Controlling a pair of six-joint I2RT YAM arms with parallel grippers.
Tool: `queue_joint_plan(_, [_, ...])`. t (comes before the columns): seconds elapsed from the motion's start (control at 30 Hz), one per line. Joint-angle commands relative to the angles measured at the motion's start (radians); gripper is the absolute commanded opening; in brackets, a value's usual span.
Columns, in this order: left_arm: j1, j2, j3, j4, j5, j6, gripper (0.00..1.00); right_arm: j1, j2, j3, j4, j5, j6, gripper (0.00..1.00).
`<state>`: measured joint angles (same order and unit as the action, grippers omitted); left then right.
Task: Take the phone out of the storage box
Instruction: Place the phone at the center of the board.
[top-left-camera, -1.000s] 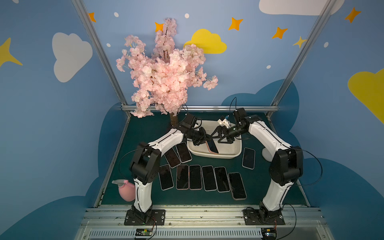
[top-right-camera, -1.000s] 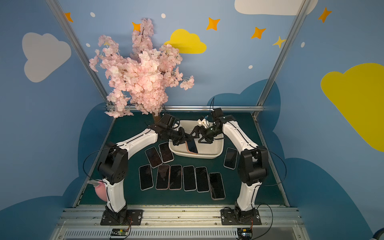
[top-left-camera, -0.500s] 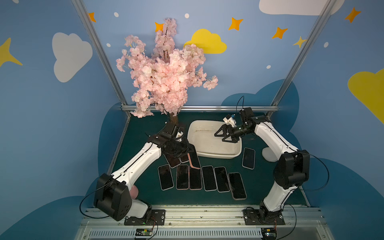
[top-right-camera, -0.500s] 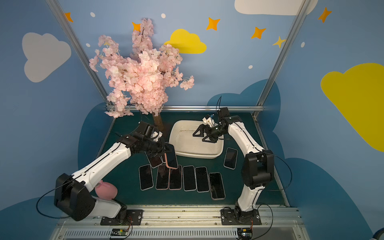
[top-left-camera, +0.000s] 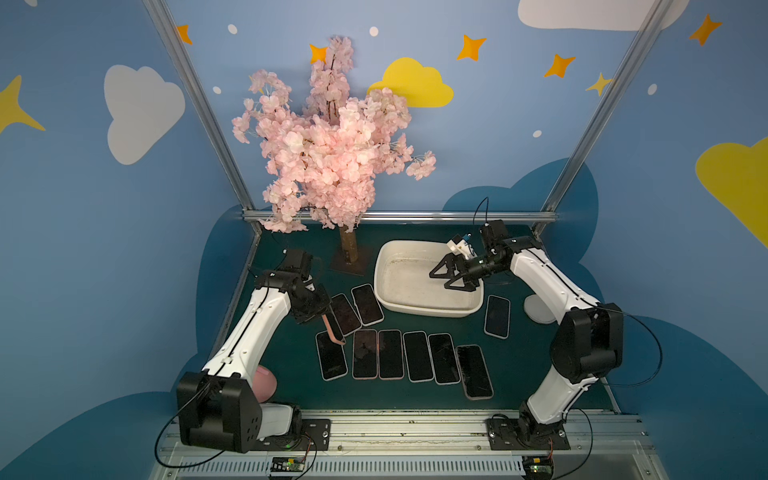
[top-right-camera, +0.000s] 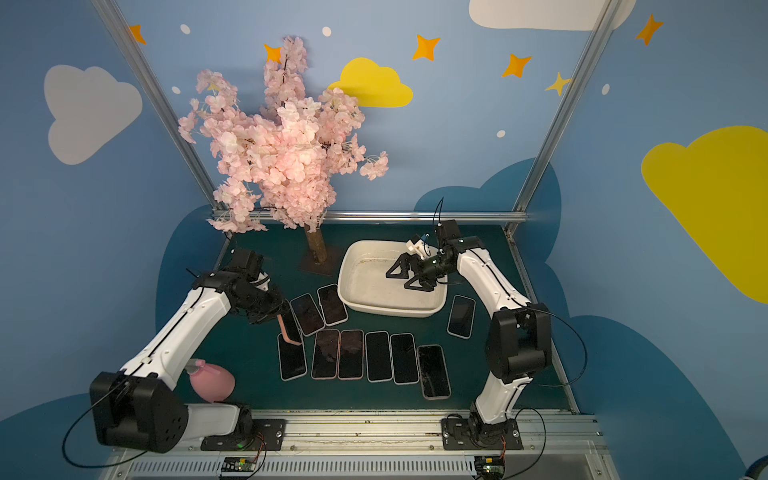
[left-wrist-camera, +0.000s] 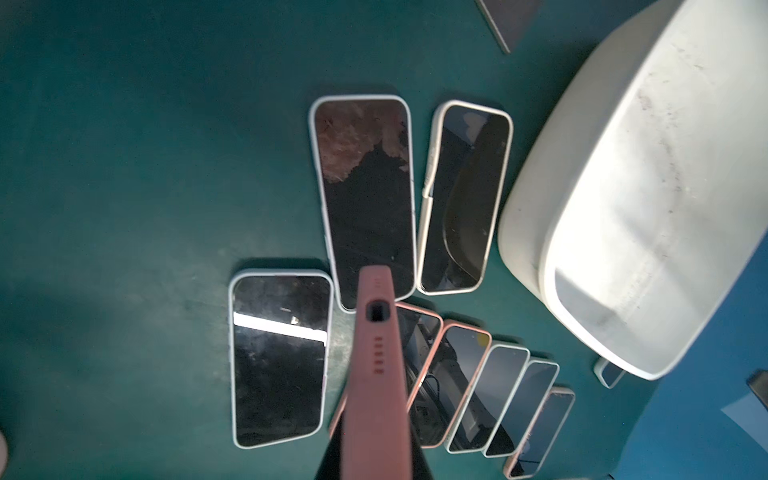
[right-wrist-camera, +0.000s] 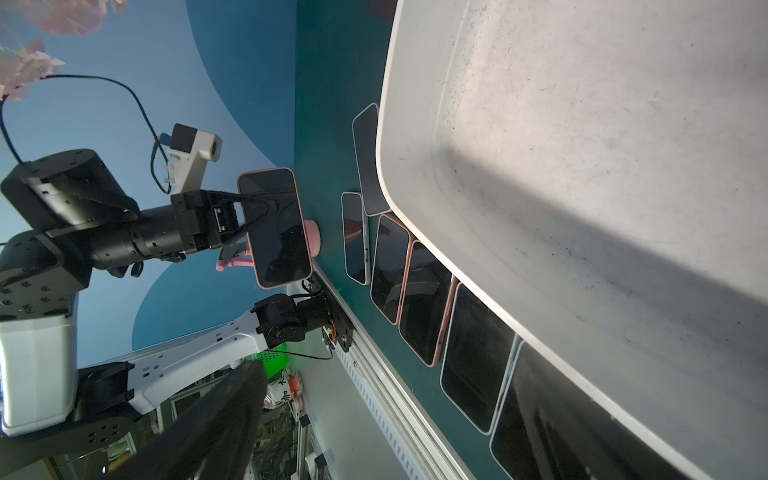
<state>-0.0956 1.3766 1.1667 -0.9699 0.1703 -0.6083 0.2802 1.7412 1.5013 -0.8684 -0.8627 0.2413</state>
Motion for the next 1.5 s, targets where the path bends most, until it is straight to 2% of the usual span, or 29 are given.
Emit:
queue_joint_plan(0.0, [0.029,0.058,0.071,-0.042,-0.076,0.078,0.13,0.001,-0.050,-0.025,0.008,-0.016,0.002,0.99])
queue_joint_plan(0.23, [0.087,0.188,0.136,-0.025,-0.123,0.123,0.13,0.001,-0.075,-0.061,0.006,-0.014,0.001,0.99])
queue_joint_plan(0.57, [0.161,0.342,0.178,0.063,-0.104,0.124,0.13,0.000,-0.095,-0.088,-0.016,-0.012,-0.008,0.99])
queue_joint_plan(0.97, [0.179,0.506,0.229,0.184,-0.065,0.132,0.12,0.000,-0.114,-0.084,-0.085,0.023,-0.024,0.99])
queue_joint_plan(1.17, [0.182,0.564,0.225,0.269,-0.004,0.122,0.11,-0.001,-0.134,-0.072,-0.126,0.052,-0.028,0.99])
queue_joint_plan(1.47, [0.183,0.584,0.154,0.394,0.057,0.112,0.11,0.002,-0.174,-0.097,-0.144,0.077,-0.014,0.99])
